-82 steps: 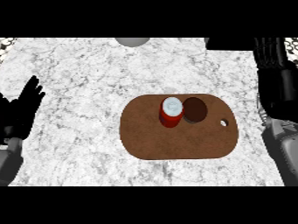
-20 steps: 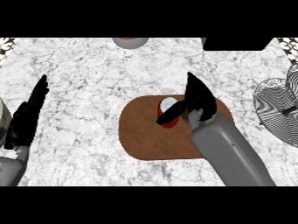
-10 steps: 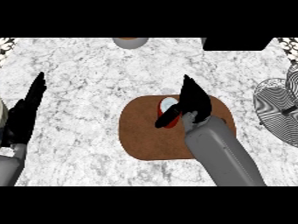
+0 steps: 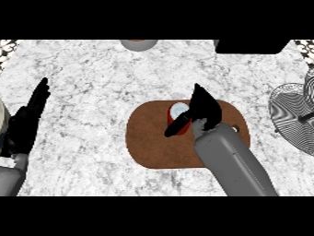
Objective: Pick the can from the cutting board and place it in the tiered basket
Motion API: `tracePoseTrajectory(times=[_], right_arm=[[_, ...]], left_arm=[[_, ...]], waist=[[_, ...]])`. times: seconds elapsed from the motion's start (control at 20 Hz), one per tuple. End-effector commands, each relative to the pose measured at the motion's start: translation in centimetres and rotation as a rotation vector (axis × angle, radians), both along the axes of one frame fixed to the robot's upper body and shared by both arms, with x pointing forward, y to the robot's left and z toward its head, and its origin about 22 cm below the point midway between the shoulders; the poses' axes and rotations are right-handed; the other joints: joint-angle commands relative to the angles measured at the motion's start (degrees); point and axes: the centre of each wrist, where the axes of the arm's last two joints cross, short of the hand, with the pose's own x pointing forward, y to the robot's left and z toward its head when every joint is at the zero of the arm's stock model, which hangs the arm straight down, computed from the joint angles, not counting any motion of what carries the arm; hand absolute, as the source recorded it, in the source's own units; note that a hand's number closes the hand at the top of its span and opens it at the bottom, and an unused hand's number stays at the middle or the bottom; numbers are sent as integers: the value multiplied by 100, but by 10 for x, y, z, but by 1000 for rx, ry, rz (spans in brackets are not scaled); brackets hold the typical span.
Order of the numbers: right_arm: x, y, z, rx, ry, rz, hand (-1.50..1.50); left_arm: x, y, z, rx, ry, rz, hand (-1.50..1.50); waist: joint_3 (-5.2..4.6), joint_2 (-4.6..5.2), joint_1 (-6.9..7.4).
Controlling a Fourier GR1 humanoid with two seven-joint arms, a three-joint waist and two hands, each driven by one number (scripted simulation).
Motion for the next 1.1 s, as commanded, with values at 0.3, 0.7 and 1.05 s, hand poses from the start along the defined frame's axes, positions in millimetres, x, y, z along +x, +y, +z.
tracePoseTrajectory(times=[0.3, 0.7, 1.05], right_arm=[[7, 10, 1, -25, 142, -130, -150], [10, 10, -26, 24, 192, -129, -150], [10, 19, -47, -54, 251, 105, 150]], left_arm=[[9, -10, -3, 0, -6, -8, 0], [3, -3, 2, 13, -10, -7, 0], [-1, -2, -4, 9, -2, -21, 0]], waist=[[2, 20, -13], [4, 18, 52], [2, 26, 75]])
